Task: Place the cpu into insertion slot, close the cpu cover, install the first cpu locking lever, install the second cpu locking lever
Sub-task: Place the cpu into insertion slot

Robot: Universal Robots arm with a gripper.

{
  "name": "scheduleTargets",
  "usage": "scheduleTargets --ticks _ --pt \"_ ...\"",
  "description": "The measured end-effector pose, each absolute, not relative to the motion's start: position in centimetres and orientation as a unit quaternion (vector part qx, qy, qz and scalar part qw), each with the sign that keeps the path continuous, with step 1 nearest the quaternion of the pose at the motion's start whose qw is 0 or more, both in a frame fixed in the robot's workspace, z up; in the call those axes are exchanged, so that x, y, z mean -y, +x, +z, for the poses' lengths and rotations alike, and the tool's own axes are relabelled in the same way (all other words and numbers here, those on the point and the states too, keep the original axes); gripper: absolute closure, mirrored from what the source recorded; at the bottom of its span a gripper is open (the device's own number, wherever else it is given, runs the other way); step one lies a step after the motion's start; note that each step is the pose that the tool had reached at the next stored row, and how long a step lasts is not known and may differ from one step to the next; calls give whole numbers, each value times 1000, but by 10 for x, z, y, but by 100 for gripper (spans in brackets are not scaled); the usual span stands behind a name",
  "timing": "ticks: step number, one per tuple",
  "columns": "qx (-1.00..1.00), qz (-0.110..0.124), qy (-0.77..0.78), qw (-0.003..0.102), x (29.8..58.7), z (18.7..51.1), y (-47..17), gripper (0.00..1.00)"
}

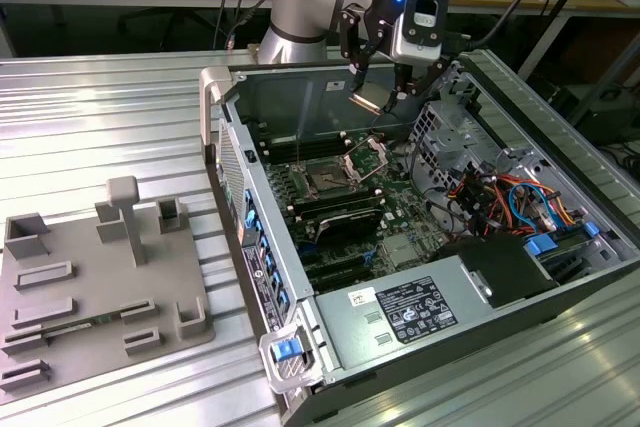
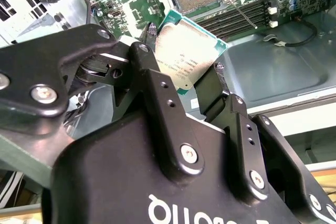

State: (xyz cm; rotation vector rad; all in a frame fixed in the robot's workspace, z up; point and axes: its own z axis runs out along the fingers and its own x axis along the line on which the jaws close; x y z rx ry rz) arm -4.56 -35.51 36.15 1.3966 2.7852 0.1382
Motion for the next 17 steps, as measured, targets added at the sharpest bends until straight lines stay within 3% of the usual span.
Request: scheduleTargets --ticks 17 --pt "-887 44 459 12 355 361 -46 45"
